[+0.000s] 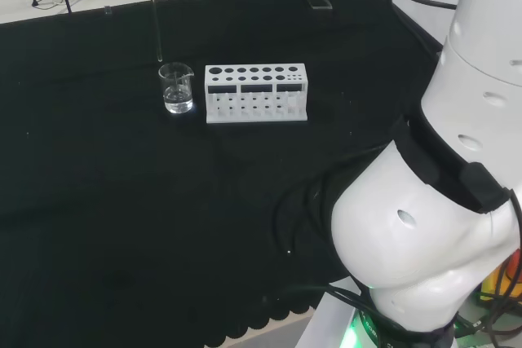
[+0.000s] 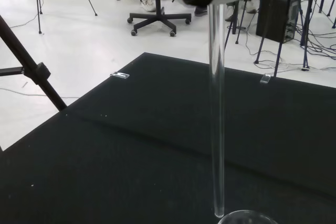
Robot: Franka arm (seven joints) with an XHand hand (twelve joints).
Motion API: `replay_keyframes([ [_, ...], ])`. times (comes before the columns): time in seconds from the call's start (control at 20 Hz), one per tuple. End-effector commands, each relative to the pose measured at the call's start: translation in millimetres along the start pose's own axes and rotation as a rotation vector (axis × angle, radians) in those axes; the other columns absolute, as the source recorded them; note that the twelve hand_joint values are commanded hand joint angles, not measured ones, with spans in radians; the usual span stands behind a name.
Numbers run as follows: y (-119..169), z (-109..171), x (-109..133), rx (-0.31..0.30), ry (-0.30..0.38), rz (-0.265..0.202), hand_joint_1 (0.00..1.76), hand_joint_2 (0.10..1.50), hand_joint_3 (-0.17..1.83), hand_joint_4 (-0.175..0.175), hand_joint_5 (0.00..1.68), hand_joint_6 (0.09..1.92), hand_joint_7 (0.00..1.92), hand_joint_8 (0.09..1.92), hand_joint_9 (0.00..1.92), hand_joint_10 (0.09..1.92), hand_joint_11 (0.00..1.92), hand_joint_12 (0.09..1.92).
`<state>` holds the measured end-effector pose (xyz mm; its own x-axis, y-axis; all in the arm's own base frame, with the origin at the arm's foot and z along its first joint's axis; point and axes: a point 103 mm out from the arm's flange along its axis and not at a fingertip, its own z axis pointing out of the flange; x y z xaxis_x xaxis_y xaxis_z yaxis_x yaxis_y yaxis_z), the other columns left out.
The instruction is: Stir in the beaker to the left of the white test tube rack with the glass rod.
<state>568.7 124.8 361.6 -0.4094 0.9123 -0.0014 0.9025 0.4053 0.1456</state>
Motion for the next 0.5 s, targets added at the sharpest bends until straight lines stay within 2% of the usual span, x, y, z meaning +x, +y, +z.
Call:
replay_keyframes([
  [0.05,11.5,30.4,-26.7,0.012,0.006,0.001,1.30,0.92,0.29,-0.175,1.11,0.54,1.14,1.10,1.64,0.88,1.66,0.75],
  [0.5,14.2,47.9,-40.8,0.031,0.012,0.015,1.30,0.92,0.29,-0.175,1.11,0.54,1.14,1.10,1.64,0.88,1.67,0.75],
])
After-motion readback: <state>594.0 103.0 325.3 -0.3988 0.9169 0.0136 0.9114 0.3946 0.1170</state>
